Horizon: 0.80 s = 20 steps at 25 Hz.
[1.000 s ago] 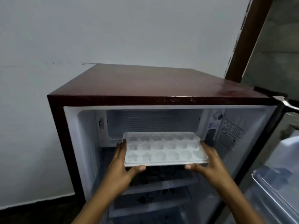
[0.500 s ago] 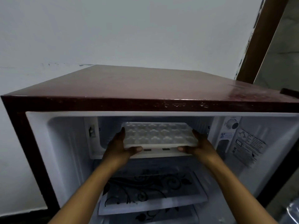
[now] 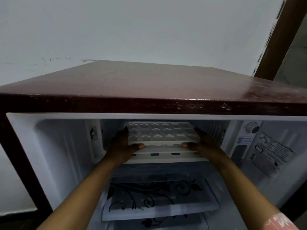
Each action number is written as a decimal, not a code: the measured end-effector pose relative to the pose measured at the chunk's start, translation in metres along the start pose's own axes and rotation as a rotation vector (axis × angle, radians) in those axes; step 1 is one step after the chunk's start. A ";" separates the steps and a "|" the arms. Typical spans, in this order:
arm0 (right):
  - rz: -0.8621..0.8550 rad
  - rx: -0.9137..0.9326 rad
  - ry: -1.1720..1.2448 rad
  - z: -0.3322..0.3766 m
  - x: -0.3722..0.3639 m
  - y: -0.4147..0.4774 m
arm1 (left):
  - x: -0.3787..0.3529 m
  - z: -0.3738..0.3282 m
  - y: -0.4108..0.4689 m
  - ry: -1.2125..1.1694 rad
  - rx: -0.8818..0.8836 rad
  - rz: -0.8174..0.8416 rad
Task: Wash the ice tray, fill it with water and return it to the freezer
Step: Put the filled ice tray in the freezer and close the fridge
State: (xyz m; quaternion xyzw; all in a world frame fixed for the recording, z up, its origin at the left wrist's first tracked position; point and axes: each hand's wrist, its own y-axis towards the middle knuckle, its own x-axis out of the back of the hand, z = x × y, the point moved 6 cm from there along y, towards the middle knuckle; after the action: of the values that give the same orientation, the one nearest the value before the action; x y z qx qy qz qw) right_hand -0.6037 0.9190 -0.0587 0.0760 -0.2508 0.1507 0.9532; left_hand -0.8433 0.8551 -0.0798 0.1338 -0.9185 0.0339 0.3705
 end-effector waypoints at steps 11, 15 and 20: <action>-0.091 0.016 -0.172 0.002 0.001 -0.014 | 0.000 0.007 -0.005 0.035 -0.094 -0.099; -0.202 0.182 -0.547 0.018 -0.016 -0.066 | 0.001 -0.011 -0.060 0.275 -0.182 -0.183; -0.262 0.242 -0.801 0.038 -0.043 -0.137 | 0.005 -0.025 -0.131 0.500 -0.284 -0.309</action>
State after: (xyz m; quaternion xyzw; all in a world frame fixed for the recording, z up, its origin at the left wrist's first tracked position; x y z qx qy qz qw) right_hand -0.6119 0.7706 -0.0566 0.2706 -0.5693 0.0155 0.7762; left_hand -0.7944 0.7323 -0.0636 0.2064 -0.7633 -0.1192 0.6005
